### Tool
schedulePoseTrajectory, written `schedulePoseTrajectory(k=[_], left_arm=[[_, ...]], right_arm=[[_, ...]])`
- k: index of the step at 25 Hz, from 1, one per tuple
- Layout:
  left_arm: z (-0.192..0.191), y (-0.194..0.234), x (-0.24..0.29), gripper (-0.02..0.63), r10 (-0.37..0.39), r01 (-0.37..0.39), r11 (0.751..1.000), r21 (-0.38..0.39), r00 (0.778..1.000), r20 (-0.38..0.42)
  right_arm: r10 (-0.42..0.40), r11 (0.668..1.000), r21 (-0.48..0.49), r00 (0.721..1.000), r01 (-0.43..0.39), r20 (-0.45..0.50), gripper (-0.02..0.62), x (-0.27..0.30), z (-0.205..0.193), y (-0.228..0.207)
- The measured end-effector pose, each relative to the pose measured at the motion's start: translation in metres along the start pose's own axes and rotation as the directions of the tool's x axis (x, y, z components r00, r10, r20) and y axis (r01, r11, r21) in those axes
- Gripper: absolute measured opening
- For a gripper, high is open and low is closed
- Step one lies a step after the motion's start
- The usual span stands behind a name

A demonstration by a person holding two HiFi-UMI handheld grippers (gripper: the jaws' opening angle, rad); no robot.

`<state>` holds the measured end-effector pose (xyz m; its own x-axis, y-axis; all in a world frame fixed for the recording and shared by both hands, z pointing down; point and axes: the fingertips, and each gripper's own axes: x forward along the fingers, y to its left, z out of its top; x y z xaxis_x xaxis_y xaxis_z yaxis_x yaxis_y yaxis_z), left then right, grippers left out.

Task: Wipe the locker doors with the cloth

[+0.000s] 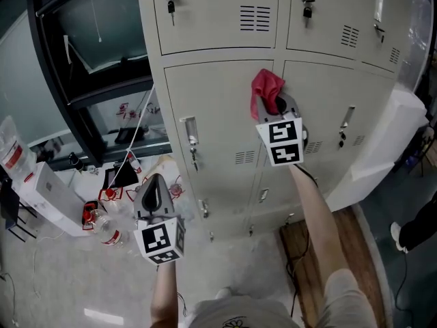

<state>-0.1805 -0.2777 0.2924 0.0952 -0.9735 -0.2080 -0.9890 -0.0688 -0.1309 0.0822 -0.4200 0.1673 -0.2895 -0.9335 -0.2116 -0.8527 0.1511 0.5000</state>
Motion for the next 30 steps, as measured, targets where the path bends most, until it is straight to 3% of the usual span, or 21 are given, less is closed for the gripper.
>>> schedulePoseTrajectory(k=[10, 16, 22, 30], left_arm=[[0.000, 0.002, -0.002, 0.017, 0.005, -0.005, 1.000, 0.002, 1.000, -0.004], [-0.001, 0.005, -0.006, 0.017, 0.014, -0.014, 1.000, 0.004, 1.000, -0.007], [-0.006, 0.008, -0.009, 0.017, 0.026, -0.026, 1.000, -0.004, 0.999, -0.018], [-0.012, 0.023, -0.020, 0.017, 0.067, -0.067, 0.998, -0.007, 0.997, -0.028]], right_arm=[[-0.064, 0.998, -0.009, 0.997, 0.064, -0.039, 0.026, -0.008, -0.017, -0.033], [-0.085, 0.996, 0.012, 0.996, 0.086, -0.039, 0.026, -0.017, -0.013, -0.032], [0.020, 0.994, 0.105, 0.995, -0.031, 0.097, 0.026, -0.047, 0.030, 0.035], [0.202, 0.960, 0.153, 0.957, -0.235, 0.208, 0.026, -0.049, 0.058, 0.137]])
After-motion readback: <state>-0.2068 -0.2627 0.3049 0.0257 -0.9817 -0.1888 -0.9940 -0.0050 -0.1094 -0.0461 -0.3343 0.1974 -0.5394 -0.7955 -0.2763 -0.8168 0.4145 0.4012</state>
